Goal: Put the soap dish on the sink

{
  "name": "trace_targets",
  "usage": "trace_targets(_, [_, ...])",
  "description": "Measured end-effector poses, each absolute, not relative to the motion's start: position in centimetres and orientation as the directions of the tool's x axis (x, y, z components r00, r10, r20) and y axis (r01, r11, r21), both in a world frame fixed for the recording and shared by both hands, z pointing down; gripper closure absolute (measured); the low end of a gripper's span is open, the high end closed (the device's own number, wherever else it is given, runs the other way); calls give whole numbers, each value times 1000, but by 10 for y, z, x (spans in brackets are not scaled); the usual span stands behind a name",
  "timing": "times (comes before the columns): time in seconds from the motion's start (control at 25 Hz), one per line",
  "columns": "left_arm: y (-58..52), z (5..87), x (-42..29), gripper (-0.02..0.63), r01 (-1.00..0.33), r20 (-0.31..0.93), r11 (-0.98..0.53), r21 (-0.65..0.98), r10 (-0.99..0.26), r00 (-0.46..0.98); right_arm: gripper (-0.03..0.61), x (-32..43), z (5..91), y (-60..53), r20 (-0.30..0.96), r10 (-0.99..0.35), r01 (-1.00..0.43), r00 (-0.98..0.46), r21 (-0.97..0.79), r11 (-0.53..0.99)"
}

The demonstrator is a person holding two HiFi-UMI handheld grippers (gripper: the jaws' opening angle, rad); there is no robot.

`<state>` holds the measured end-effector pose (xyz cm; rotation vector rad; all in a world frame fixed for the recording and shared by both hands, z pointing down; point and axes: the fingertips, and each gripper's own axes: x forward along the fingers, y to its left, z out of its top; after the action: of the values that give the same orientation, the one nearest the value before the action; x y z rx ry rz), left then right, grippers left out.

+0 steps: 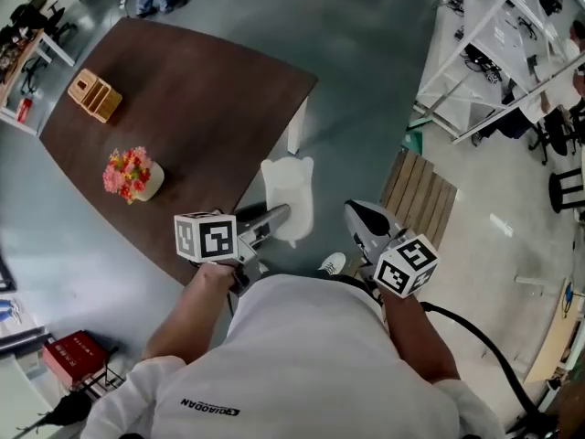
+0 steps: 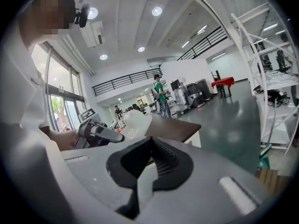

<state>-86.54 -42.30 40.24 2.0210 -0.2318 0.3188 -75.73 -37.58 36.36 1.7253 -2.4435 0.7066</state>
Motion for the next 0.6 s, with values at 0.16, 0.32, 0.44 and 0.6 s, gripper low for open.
trace_targets(0.16, [-411,398,-801,448,-242,315,-493,836,69,947,577,-703,359,-360,291,-911,-928,-292,-315,196])
trace_targets(0.32, [-389,397,-748,449,-191,310,-519,833,152,939,577,-657,364,-337,284,-932,-937,-227,-324,130])
trace_targets(0.44, [-371,395,-705,449,-134,306,-544,828,238,922,577,-619,362,-314,266,-953,-948,-145,-313,57])
trace_targets(0.6, [-338,391,-648,449,-29,293,-551,834,398,869,577,-570,359,-273,244,-970,-945,20,-312,-98])
